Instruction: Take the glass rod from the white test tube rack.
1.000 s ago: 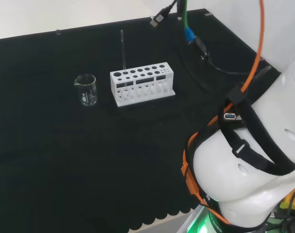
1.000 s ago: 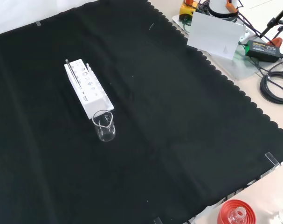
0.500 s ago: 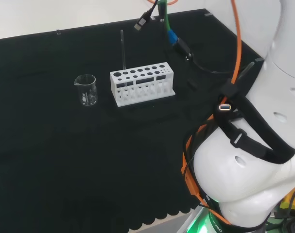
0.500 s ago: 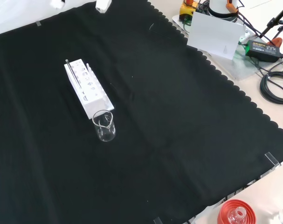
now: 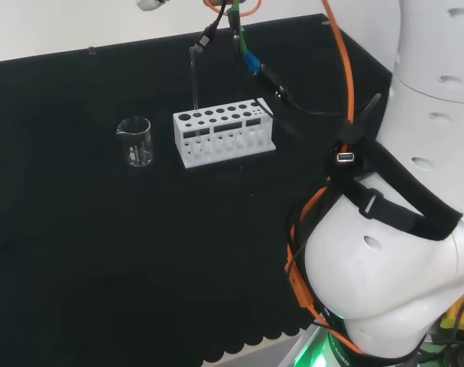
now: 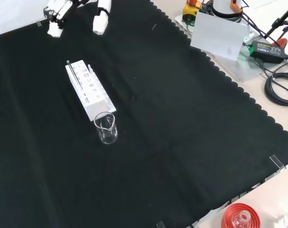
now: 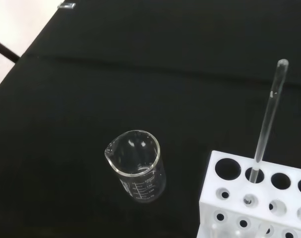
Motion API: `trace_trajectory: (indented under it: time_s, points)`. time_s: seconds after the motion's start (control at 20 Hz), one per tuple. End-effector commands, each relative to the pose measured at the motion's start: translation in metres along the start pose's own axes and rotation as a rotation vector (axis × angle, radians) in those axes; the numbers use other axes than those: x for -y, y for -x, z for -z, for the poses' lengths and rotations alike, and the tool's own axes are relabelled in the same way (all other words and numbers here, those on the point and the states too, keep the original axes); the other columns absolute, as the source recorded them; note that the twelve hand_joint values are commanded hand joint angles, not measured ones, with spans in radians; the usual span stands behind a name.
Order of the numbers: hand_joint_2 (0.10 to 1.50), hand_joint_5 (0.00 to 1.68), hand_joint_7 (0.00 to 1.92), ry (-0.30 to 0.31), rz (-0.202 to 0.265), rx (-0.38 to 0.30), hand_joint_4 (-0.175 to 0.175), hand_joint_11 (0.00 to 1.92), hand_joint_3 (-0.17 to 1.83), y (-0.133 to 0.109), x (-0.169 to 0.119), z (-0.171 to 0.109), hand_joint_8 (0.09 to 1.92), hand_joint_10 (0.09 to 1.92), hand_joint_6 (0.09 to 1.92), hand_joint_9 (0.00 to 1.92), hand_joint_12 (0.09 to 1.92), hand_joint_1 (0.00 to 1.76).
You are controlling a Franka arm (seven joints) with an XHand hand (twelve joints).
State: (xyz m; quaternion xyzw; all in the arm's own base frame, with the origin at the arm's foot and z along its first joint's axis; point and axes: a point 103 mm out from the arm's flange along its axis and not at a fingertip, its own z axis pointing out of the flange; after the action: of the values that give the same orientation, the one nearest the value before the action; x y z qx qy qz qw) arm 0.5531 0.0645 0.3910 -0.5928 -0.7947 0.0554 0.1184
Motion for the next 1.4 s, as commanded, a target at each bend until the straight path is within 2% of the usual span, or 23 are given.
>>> trace_trajectory:
  time_s: [0.05, 0.3, 0.6, 0.95, 1.4]
  points:
    - [1.04, 0.19, 0.05, -0.042, 0.023, 0.001, -0.113, 0.12, 0.19, 0.013, -0.018, -0.015, 0.94, 1.00, 0.09, 0.19, 1.45, 0.38]
    - [1.05, 0.20, 0.06, -0.051, 0.020, 0.008, -0.113, 0.13, 0.20, 0.020, -0.025, -0.020, 0.93, 1.00, 0.09, 0.20, 1.44, 0.38]
    - [1.05, 0.21, 0.07, -0.096, 0.015, 0.024, -0.113, 0.13, 0.20, 0.030, -0.036, -0.031, 0.93, 0.99, 0.09, 0.20, 1.45, 0.37]
    - [1.06, 0.22, 0.09, -0.102, 0.002, -0.027, -0.111, 0.12, 0.21, 0.057, -0.045, -0.048, 0.93, 0.99, 0.09, 0.20, 1.45, 0.34]
    - [1.07, 0.23, 0.10, -0.140, -0.019, -0.052, -0.109, 0.12, 0.21, 0.083, -0.050, -0.066, 0.92, 0.99, 0.09, 0.20, 1.46, 0.33]
